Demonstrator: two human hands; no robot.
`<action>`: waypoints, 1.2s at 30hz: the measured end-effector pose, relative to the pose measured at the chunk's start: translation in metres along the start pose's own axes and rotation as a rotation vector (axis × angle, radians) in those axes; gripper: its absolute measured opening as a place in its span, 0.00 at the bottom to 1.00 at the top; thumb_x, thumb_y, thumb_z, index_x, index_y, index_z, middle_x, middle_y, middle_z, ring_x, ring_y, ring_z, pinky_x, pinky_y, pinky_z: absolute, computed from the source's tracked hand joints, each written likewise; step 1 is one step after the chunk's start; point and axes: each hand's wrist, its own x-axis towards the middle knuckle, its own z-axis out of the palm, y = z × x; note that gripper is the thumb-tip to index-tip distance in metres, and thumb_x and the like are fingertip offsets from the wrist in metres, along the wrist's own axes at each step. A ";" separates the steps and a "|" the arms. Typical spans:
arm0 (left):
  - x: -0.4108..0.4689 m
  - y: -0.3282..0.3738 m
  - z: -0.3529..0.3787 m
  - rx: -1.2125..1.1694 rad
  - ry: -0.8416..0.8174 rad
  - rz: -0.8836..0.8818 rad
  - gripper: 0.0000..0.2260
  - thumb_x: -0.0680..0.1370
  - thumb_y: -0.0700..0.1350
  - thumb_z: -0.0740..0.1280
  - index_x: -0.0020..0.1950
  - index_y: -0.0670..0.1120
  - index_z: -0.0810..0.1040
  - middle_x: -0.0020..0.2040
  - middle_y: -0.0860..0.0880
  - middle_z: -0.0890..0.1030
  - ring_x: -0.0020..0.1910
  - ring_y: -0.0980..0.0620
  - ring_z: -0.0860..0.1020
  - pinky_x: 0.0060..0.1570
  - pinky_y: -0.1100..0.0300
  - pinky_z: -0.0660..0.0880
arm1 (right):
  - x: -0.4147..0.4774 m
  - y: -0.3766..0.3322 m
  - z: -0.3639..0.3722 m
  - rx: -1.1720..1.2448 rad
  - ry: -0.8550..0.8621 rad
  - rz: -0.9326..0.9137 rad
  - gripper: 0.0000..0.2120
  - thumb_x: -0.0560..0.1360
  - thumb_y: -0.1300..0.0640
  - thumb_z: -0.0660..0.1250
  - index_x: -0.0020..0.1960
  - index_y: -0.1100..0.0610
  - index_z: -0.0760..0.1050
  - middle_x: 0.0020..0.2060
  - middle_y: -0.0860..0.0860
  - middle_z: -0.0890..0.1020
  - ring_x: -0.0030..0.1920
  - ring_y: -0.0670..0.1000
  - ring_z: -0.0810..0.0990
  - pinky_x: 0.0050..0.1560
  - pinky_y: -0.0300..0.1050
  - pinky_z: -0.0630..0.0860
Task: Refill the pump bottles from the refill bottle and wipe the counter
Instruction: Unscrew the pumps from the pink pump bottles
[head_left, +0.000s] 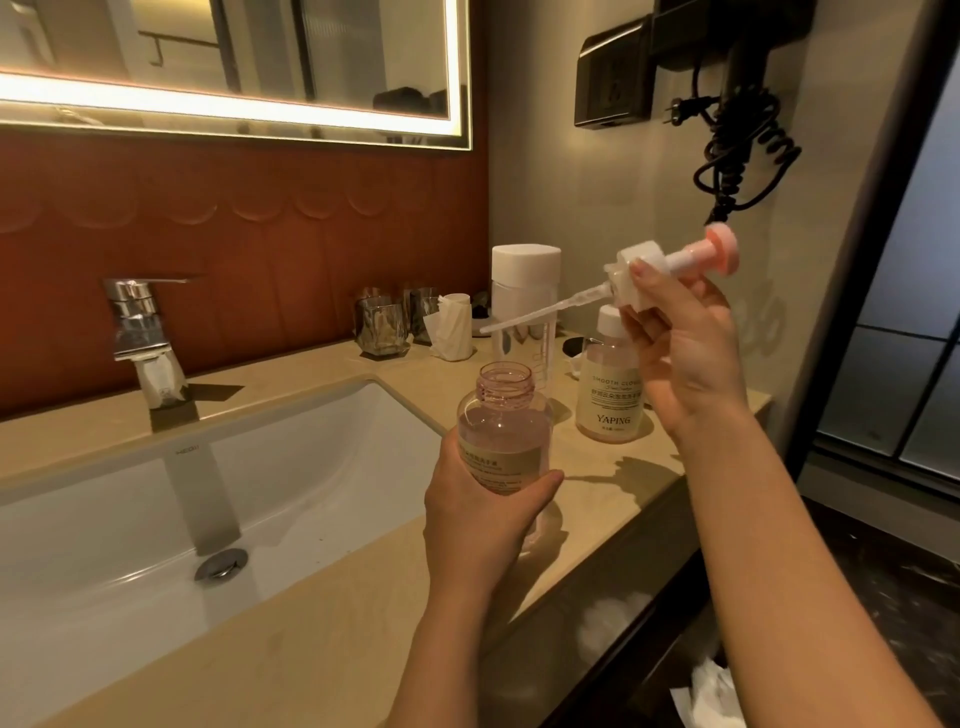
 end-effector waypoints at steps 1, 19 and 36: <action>0.000 0.000 0.000 0.000 0.002 0.000 0.31 0.62 0.56 0.78 0.58 0.60 0.64 0.48 0.64 0.71 0.51 0.58 0.73 0.48 0.64 0.72 | -0.001 0.001 -0.005 0.010 -0.005 -0.014 0.40 0.61 0.56 0.76 0.70 0.54 0.64 0.55 0.54 0.81 0.50 0.49 0.83 0.48 0.42 0.78; 0.001 0.002 0.002 -0.058 -0.053 0.038 0.35 0.61 0.55 0.77 0.61 0.58 0.61 0.49 0.64 0.69 0.51 0.59 0.71 0.41 0.71 0.66 | -0.033 0.034 -0.126 -0.273 0.565 -0.278 0.27 0.67 0.57 0.75 0.60 0.49 0.65 0.54 0.49 0.75 0.52 0.46 0.77 0.57 0.43 0.76; 0.001 0.003 0.004 -0.090 -0.180 0.046 0.34 0.67 0.51 0.74 0.66 0.53 0.57 0.55 0.60 0.68 0.54 0.60 0.70 0.47 0.73 0.66 | 0.036 0.081 -0.135 -0.628 0.482 -0.183 0.27 0.65 0.59 0.77 0.56 0.55 0.65 0.46 0.46 0.74 0.45 0.45 0.74 0.41 0.30 0.70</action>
